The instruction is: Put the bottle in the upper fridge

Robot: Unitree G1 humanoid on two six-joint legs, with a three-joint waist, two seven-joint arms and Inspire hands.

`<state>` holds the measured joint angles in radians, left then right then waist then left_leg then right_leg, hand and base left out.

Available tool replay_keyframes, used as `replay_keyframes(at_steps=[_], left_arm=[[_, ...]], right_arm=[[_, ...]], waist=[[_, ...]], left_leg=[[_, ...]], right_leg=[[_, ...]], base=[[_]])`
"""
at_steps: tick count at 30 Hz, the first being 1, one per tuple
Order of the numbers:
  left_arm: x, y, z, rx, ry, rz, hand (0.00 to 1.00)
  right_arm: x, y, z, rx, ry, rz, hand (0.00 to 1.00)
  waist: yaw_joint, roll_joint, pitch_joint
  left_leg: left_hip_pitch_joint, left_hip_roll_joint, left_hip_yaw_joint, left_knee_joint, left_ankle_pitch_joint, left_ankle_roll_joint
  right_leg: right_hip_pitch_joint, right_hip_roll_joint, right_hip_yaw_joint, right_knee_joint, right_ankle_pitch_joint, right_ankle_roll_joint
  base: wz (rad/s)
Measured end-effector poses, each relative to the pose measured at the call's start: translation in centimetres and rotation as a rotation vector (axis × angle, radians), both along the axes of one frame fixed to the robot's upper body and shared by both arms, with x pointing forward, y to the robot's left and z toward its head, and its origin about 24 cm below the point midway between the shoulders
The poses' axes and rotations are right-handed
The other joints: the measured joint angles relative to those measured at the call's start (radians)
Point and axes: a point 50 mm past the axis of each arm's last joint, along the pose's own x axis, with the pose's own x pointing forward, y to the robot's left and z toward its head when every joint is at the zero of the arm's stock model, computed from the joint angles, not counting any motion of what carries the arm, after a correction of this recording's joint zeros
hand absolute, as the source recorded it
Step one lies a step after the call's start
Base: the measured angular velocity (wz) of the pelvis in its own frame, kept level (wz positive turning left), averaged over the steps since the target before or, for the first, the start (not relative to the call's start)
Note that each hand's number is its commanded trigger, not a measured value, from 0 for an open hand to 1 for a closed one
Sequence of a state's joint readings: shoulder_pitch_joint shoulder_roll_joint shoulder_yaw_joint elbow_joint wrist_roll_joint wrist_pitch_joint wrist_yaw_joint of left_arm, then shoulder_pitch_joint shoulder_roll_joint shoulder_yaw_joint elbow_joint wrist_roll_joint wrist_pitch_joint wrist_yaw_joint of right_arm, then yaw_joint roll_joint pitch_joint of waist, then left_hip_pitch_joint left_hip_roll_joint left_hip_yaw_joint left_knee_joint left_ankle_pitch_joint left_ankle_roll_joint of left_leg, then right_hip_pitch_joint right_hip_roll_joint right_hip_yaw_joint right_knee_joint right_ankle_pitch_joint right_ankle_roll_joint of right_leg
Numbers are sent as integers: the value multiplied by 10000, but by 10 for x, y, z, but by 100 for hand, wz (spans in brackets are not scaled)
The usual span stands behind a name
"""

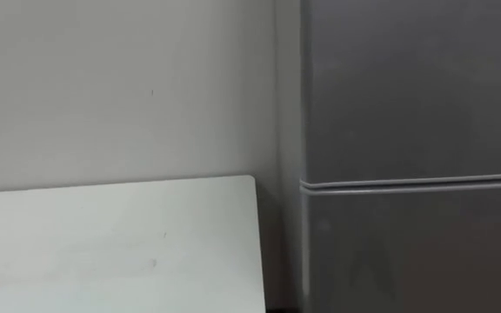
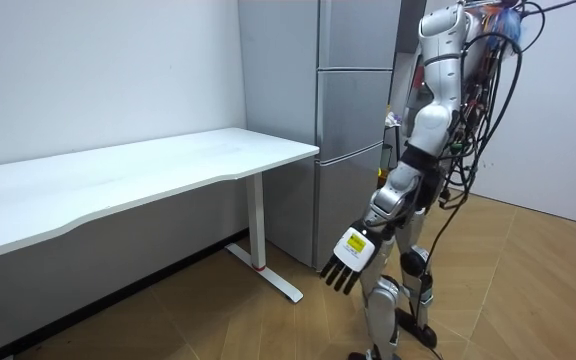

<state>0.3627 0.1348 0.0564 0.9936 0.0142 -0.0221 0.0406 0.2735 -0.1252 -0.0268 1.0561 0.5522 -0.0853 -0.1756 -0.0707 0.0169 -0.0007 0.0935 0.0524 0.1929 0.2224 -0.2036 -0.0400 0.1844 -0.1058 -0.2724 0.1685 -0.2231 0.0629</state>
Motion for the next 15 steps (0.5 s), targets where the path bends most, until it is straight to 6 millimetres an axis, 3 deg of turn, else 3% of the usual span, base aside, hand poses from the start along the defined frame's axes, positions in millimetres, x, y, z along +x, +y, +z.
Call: replay_keyframes(at_steps=[7,15], left_arm=[[5,1,-1,-14,-39,-17,0],[10,5,-1,149,1,-35,0]], right_arm=[[-14,13,-8,1976,-63,-638,0],[-17,17,-9,2796,-255,-1002,0]], waist=[[18,-165,11],[208,-249,51]], left_leg=[[42,-24,-47,7,1,1],[33,-25,-48,24,1,1]], right_leg=[[79,-11,-40,8,-8,5],[71,-18,-43,-2,-16,15]], base=[[1],[0]])
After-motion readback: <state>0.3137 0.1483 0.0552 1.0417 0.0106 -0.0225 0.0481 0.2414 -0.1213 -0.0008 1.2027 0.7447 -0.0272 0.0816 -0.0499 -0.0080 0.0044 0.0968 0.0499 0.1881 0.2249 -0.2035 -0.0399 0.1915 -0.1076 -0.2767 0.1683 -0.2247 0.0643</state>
